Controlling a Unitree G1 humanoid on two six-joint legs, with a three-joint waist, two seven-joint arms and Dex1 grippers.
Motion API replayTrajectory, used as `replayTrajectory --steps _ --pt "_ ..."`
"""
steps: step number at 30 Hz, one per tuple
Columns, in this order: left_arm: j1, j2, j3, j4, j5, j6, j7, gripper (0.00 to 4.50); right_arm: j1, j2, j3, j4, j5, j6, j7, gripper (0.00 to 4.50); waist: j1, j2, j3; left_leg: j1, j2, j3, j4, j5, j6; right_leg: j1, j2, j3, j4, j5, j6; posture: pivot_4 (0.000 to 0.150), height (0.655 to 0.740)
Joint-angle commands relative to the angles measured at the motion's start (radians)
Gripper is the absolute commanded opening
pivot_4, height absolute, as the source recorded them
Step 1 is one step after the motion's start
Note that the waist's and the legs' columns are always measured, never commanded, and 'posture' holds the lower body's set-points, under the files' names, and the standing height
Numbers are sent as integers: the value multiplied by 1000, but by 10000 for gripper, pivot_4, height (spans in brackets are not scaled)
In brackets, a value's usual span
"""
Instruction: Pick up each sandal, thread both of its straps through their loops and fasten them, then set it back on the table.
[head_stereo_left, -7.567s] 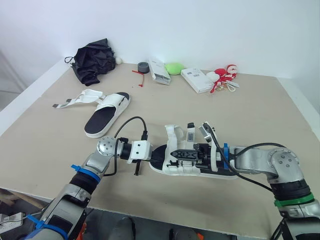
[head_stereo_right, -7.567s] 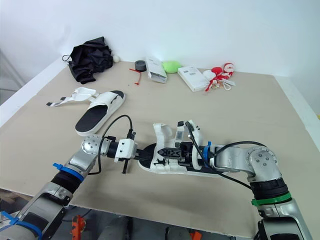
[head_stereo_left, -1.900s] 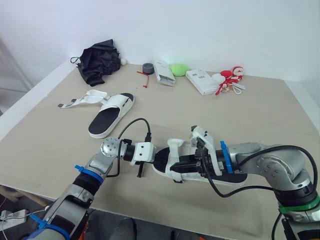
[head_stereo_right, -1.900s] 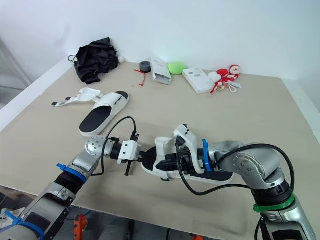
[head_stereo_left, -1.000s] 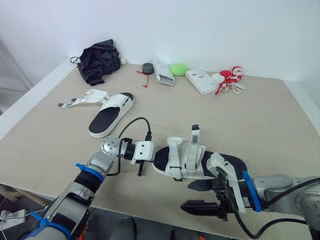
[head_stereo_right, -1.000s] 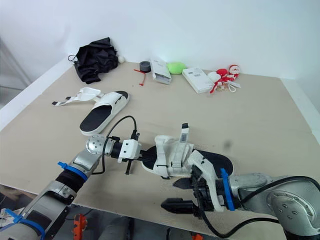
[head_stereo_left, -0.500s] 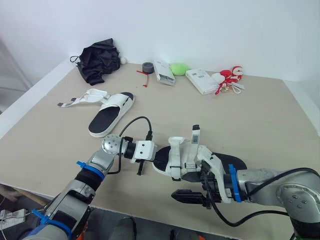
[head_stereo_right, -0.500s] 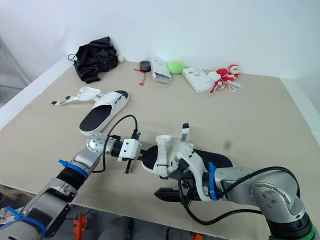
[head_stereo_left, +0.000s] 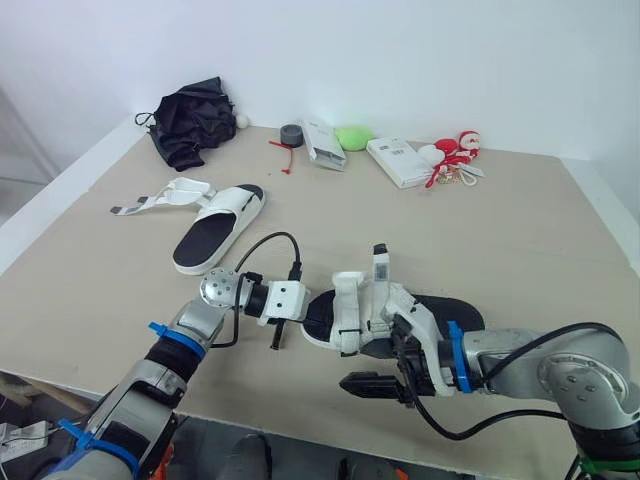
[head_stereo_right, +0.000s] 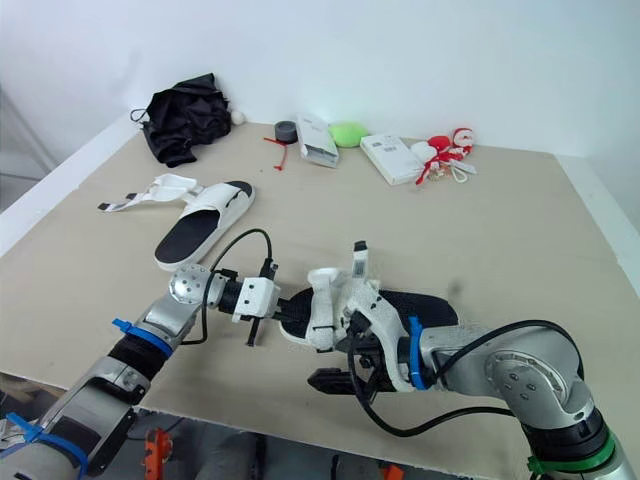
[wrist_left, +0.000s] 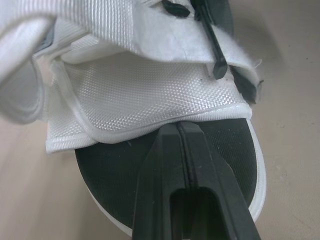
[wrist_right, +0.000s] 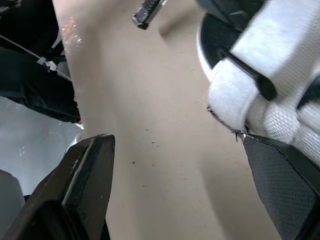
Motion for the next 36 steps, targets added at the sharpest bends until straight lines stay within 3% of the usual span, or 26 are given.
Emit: replayTrajectory --steps 1,9,10,12,17,20,27,31,36 --pt "73 38 -85 76 102 58 -38 0 7 -5 -105 -14 30 -10 -59 43706 0 0 0 0 0 0 0 0 0 0 0 0 0 0 0 1500 7380" --pt "52 37 -87 91 104 51 -47 0 17 92 -81 37 135 -17 -129 43706 0 1 2 0 1 0 0 0 0 -1 2 0 0 0 0 1500 7380" --pt "49 36 -88 94 105 50 -48 0 11 105 -74 59 144 -13 -135 41513 0 1 2 0 1 0 0 0 0 -1 2 0 0 0 0 1500 7380" --pt "45 34 -88 97 105 49 -49 0 0 121 -57 92 152 -8 -141 36060 0 1 3 0 1 0 0 0 0 -1 2 0 0 0 0 1500 7380" --pt "48 31 -85 94 104 51 -46 0 -5 106 -49 110 168 2 -116 11082 0 3 4 -1 0 -1 -1 0 0 0 2 2 0 2 3 1500 7380" --pt "56 32 -86 89 104 52 -44 0 12 81 -53 94 180 0 -86 412 0 3 4 -1 0 -2 -1 0 0 0 3 2 0 2 3 1500 7380" --pt "59 28 -86 87 103 55 -39 0 35 30 -84 47 287 -40 20 412 0 4 4 -1 0 -2 -1 0 0 0 3 2 0 1 4 1500 7380" --pt "58 26 -86 87 102 55 -38 0 22 -4 -144 39 449 -110 112 412 0 3 5 -1 0 -2 -1 0 0 0 3 1 0 1 4 1500 7380" --pt "57 26 -89 89 104 52 -41 0 -140 10 -117 76 443 -186 120 412 1 5 10 -2 0 -2 -1 0 0 -1 3 2 0 1 4 1500 7380"
